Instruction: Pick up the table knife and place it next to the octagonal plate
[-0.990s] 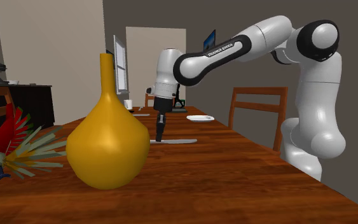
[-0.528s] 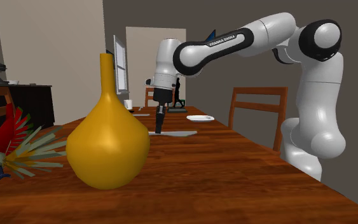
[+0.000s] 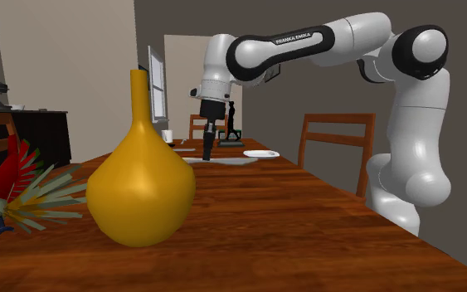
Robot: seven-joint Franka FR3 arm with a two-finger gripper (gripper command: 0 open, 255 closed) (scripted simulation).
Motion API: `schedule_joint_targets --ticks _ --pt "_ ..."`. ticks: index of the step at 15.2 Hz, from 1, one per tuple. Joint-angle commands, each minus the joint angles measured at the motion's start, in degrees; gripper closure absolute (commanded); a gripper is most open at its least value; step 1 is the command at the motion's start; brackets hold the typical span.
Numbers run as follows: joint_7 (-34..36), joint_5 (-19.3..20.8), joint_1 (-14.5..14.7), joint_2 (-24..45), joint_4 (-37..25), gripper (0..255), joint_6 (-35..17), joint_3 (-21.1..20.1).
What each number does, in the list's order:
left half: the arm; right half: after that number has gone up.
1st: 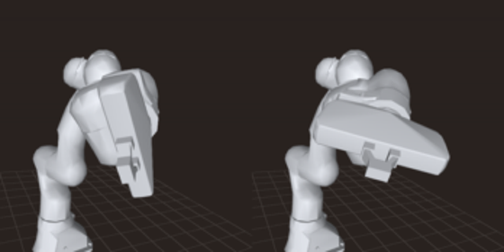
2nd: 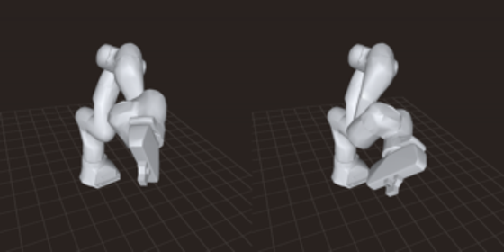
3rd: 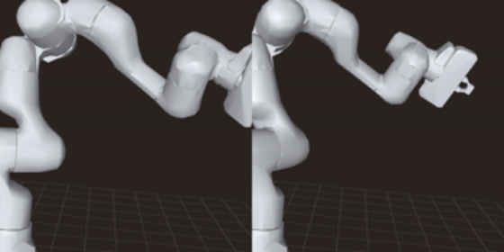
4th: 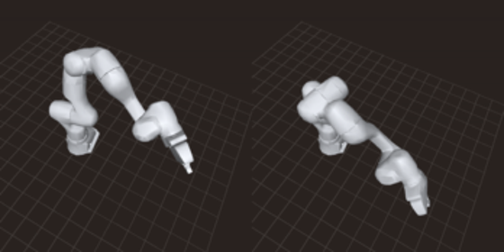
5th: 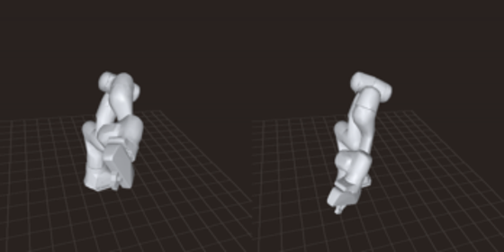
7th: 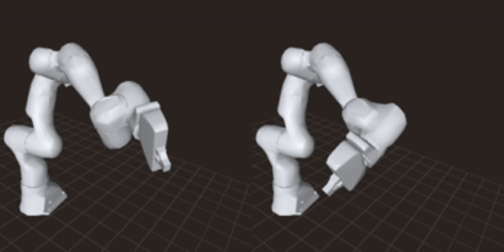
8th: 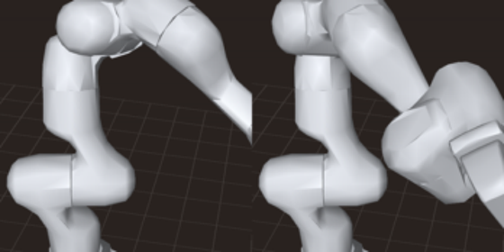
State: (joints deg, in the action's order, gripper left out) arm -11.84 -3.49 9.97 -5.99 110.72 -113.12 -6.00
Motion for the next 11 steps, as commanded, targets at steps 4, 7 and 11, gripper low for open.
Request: schedule_joint_targets --ticks 4,7,11 --pt "0.2 0.1 0.0 0.0 -3.3 255 3.3 0.0" --pt "-3.5 -0.6 -1.4 -4.3 1.2 255 3.3 2.1" --pt "-8.3 -0.8 -3.2 -9.5 6.3 255 3.8 5.1"
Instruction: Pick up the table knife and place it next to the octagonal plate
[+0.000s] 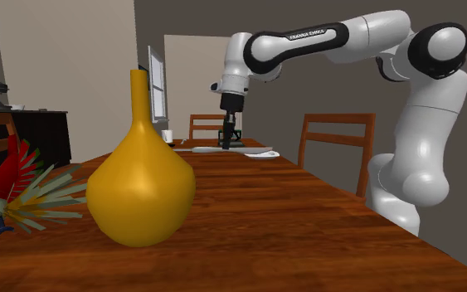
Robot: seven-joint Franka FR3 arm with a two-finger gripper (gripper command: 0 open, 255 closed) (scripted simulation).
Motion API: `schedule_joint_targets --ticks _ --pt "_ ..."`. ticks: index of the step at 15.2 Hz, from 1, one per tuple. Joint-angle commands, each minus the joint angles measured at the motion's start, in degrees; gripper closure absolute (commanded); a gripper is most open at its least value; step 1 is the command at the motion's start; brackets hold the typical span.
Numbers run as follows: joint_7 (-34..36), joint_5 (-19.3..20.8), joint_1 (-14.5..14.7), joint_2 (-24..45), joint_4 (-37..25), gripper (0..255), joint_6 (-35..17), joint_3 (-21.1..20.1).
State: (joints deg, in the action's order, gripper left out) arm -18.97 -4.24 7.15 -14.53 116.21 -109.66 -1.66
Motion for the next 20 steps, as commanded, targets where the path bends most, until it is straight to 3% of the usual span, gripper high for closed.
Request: schedule_joint_targets --ticks 1,15,20 --pt "-2.4 0.0 -0.9 -2.2 1.8 255 0.5 1.5" --pt "-19.8 3.9 -7.8 -13.6 10.0 255 4.7 14.2" --pt "-20.1 4.0 -7.9 -13.7 14.0 255 0.9 14.4"
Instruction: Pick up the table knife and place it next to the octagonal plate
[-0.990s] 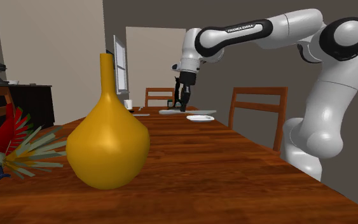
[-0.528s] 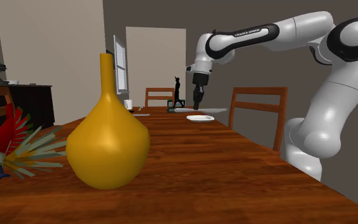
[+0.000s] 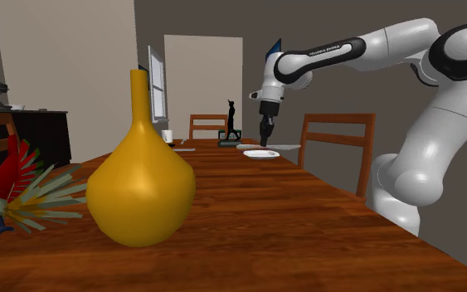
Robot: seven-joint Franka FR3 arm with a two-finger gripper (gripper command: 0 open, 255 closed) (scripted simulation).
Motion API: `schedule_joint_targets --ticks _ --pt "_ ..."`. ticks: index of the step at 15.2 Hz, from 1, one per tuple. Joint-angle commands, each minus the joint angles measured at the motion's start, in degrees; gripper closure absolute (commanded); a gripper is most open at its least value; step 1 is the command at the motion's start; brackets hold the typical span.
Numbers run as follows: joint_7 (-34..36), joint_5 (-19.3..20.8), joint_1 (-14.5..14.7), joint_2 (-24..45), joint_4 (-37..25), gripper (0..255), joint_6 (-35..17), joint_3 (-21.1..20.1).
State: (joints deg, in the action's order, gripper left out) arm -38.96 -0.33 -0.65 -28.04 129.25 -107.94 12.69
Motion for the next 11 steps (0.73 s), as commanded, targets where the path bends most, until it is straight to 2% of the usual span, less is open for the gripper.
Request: schedule_joint_targets --ticks 1,11 --pt "-0.2 0.1 -0.1 -0.1 1.7 255 -1.6 0.1" --pt "-1.0 0.1 -0.2 0.8 8.7 255 -9.4 0.7"
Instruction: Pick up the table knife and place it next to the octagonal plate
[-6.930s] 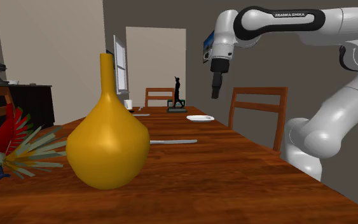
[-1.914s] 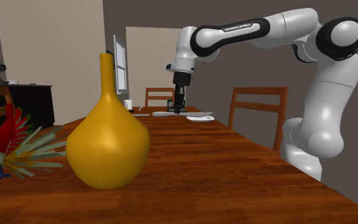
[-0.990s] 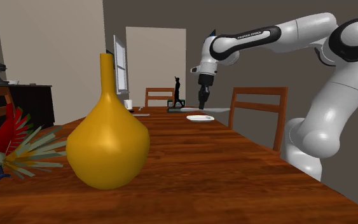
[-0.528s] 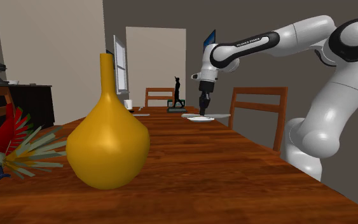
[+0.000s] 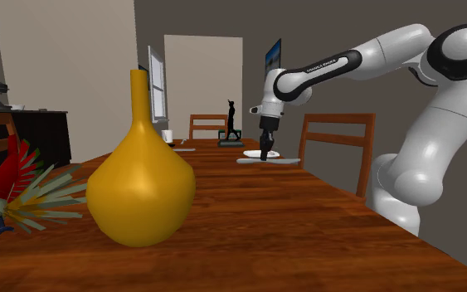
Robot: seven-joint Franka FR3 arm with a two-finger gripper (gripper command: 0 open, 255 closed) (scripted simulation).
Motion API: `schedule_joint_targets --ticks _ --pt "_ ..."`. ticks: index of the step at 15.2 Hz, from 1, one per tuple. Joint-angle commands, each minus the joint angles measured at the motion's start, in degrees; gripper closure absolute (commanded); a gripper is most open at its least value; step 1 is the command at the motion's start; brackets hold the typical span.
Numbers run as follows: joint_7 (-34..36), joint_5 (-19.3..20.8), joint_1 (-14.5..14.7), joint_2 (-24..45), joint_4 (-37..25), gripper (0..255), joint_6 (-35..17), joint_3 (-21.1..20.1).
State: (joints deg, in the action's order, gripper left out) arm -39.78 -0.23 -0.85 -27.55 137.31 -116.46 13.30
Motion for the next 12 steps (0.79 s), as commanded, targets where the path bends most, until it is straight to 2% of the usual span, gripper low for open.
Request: schedule_joint_targets --ticks 1,8,9,12 --pt "-0.2 0.0 0.0 0.4 1.2 255 -1.7 0.2" --pt "-0.2 0.0 0.0 0.4 1.2 255 -1.7 0.2" --pt "-0.2 0.0 0.0 0.4 1.2 0 -1.7 0.2" --pt "-0.2 0.0 0.0 0.4 1.2 0 -1.7 0.2"
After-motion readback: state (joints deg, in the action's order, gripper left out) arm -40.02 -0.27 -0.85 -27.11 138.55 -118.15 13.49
